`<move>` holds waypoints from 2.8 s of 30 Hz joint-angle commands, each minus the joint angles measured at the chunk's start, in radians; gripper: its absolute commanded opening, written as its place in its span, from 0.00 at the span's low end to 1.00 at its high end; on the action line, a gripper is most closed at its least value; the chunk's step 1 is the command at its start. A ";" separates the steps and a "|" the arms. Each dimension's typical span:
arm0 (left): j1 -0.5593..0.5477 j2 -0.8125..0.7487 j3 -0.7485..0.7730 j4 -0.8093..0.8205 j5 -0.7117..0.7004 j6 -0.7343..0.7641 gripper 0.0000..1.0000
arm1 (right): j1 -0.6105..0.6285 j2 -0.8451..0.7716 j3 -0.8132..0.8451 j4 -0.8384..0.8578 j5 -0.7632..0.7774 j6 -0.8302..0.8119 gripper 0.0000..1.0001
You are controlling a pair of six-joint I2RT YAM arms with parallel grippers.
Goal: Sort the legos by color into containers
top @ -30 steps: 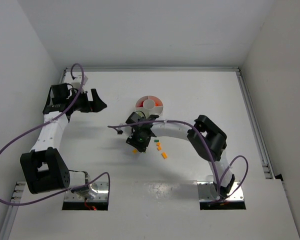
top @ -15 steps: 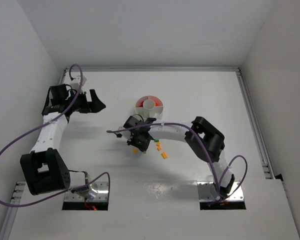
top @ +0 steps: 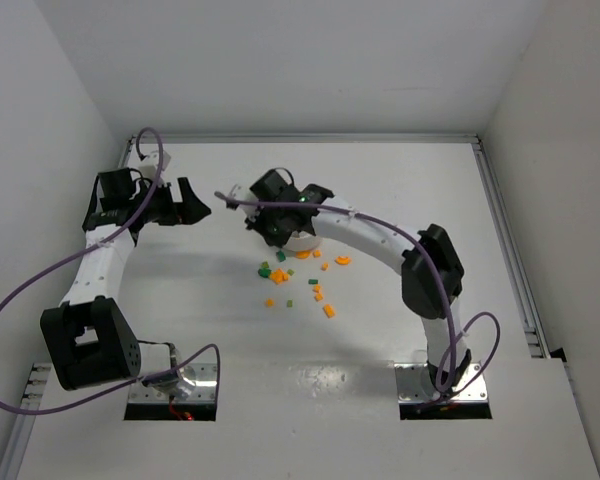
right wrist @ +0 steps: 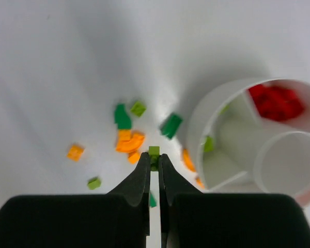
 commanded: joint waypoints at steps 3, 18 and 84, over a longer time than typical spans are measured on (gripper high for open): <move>0.014 -0.026 -0.013 0.110 0.036 -0.068 1.00 | -0.074 -0.042 0.093 -0.037 0.008 -0.026 0.00; -0.021 0.007 0.050 0.035 -0.004 -0.002 1.00 | -0.145 0.007 0.151 -0.047 -0.041 -0.035 0.00; -0.108 -0.069 -0.019 -0.050 -0.002 0.167 1.00 | 0.108 -0.003 -0.359 0.133 -0.064 -0.090 0.44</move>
